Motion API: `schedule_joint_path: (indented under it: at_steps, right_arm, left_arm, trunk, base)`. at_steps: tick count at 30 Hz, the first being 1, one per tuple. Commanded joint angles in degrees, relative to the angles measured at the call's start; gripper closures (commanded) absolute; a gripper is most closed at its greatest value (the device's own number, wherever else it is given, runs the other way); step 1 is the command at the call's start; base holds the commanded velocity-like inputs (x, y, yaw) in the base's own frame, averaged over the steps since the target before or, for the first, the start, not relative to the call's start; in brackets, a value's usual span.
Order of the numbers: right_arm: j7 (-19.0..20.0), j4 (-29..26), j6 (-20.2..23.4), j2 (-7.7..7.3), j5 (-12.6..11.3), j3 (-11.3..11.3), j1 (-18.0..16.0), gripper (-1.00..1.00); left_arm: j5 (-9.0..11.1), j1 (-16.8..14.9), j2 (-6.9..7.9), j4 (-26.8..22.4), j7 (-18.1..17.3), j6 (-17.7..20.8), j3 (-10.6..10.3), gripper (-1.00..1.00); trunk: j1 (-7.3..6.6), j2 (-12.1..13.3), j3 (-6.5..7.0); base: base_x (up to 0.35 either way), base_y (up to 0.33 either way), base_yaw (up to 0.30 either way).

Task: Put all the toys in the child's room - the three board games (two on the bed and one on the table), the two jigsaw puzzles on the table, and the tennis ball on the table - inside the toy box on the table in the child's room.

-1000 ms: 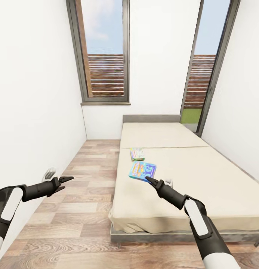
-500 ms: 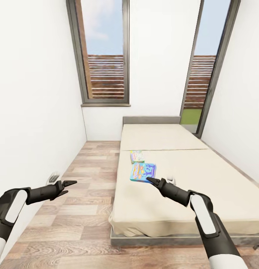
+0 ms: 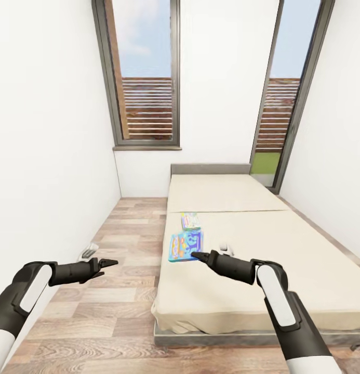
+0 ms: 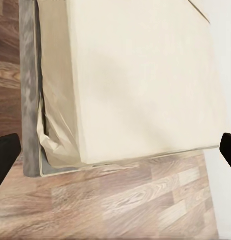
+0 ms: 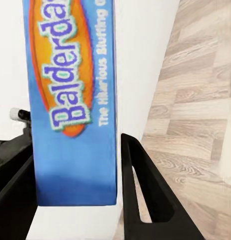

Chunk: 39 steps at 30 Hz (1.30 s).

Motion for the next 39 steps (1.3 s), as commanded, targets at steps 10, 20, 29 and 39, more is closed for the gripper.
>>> schedule_joint_path:
  at_steps: [10, 20, 29, 39]
  right_arm:
    - [-11.94, 0.02, 0.31, 0.61, 0.33, 5.38, 0.03, 1.0]
    - [-12.5, -0.31, -0.28, 0.45, 0.39, 5.13, 0.0, 1.0]
    - [-12.11, -0.33, -0.46, 0.49, 0.14, 4.93, -0.02, 1.0]
    - [-12.15, -0.33, -0.48, 0.52, -0.01, 4.98, 0.0, 1.0]
  left_arm:
    - [-0.55, 0.04, 0.16, -0.18, -0.38, 0.26, 0.34, -1.0]
    - [-0.61, 0.04, 0.1, 0.03, -0.25, 0.26, 0.44, -1.0]
    - [-0.66, 0.02, 0.12, 0.13, 0.2, 0.21, 0.43, -1.0]
    - [-0.78, -0.04, 0.0, 0.28, 0.38, -0.08, 0.46, -1.0]
  trunk:
    - [-2.21, 4.0, 1.74]
    - [-4.41, 8.01, 3.54]
    - [-6.38, 11.62, 5.15]
    - [-8.58, 15.63, 6.95]
  base:
    - [0.0, 0.0, 0.0]
    - [0.0, 0.0, 0.0]
    - [0.0, 0.0, 0.0]
    - [0.0, 0.0, 0.0]
